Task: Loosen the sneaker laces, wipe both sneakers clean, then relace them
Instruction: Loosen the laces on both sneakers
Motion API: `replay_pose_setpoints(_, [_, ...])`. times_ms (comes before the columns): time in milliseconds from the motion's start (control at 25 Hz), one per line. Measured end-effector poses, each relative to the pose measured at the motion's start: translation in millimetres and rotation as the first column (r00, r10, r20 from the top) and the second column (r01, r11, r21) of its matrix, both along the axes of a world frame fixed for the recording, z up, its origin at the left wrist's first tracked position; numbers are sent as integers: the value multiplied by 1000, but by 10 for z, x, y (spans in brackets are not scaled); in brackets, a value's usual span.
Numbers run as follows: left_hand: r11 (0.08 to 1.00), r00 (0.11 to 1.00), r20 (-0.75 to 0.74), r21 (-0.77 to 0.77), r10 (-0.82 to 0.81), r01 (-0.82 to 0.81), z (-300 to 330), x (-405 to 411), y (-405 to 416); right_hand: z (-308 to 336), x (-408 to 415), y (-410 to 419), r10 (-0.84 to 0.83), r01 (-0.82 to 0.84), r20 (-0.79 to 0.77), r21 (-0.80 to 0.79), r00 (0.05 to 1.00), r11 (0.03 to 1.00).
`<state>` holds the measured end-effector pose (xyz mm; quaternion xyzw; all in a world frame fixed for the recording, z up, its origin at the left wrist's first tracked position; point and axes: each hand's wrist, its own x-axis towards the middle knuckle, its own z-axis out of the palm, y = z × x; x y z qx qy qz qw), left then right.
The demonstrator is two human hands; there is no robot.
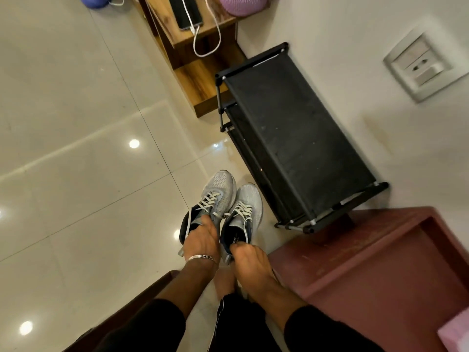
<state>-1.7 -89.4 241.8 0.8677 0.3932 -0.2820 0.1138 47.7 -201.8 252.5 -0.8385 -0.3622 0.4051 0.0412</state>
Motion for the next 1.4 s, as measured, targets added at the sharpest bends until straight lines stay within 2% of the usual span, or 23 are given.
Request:
replay_pose_setpoints(240, [996,995,41,14,-85,85,972,68,-220,924,-38,-236,-96,94,59,33,994,995])
replay_pose_setpoints(440, [980,978,73,38,-196,194,1633,178,-538,1447,-56,-593,-180,170,167,76,969,983])
replay_pose_setpoints(800, [898,882,171,30,-438,440,2323,283,-1793,2096,-283,-1904,-434,417,259,122,863,901])
replay_pose_setpoints(1040, [733,719,172,33,-674,679,2304,212,-2571,2097,-632,-2718,-581,570,281,128,764,812])
replay_pose_setpoints(1200, [690,677,202,-10,-707,724,2026,150,-2843,1770,-810,-3011,-644,642,301,119,703,757])
replay_pose_setpoints(1400, [673,659,249,-33,-710,739,1502,216,-3066,1217,-877,-3165,-711,698,364,195,601,689])
